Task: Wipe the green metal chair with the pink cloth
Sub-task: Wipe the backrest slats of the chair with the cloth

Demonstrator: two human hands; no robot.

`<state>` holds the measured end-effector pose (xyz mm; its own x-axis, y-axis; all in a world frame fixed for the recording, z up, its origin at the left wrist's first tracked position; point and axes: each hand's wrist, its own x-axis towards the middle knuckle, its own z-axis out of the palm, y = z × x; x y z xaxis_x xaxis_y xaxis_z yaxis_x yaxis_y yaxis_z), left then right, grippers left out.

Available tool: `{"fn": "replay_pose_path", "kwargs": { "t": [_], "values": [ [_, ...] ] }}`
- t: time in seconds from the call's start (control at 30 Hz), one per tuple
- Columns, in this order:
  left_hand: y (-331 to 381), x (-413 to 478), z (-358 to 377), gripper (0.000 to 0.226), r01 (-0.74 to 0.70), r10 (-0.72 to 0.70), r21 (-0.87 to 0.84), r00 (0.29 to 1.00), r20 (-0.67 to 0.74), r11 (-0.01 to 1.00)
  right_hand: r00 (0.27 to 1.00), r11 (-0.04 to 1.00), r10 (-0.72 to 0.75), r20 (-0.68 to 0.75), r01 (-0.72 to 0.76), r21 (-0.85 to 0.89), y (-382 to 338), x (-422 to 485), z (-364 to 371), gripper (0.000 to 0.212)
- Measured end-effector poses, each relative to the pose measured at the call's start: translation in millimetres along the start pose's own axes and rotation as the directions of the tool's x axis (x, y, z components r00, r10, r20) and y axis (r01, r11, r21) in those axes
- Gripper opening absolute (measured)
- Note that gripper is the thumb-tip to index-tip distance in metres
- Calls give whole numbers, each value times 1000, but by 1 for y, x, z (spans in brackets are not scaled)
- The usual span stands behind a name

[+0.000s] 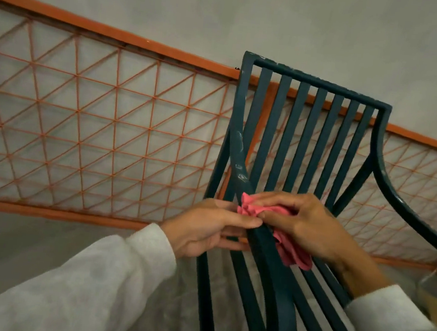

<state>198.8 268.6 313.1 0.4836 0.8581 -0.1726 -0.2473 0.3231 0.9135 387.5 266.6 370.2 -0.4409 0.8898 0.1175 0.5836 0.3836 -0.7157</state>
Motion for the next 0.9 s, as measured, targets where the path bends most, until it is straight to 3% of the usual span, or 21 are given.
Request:
{"fn": "replay_pose_path", "kwargs": {
  "t": [0.2, 0.43, 0.63, 0.8, 0.9],
  "values": [
    [1, 5, -5, 35, -24, 25, -39, 999, 29, 999, 989, 1000, -26, -148, 25, -9, 2, 15, 14, 19],
    [4, 6, -8, 37, -28, 30, -58, 999, 33, 998, 999, 995, 44, -8, -43, 89, 0, 8, -2, 19],
    [2, 3, 0, 36, -33, 37, -92, 998, 43, 995, 995, 999, 9, -103, -12, -31, 12, 25, -1, 21],
    [0, -2, 7, 34, -41, 41, -108, 999, 7, 993, 1000, 997, -19, 10, 18, 69, 18, 6, -10, 21],
    [0, -4, 9, 33, -40, 39, -104, 999, -11, 994, 999, 999, -41, 32, 40, 32, 19, 9, -12, 20]
  ]
}}
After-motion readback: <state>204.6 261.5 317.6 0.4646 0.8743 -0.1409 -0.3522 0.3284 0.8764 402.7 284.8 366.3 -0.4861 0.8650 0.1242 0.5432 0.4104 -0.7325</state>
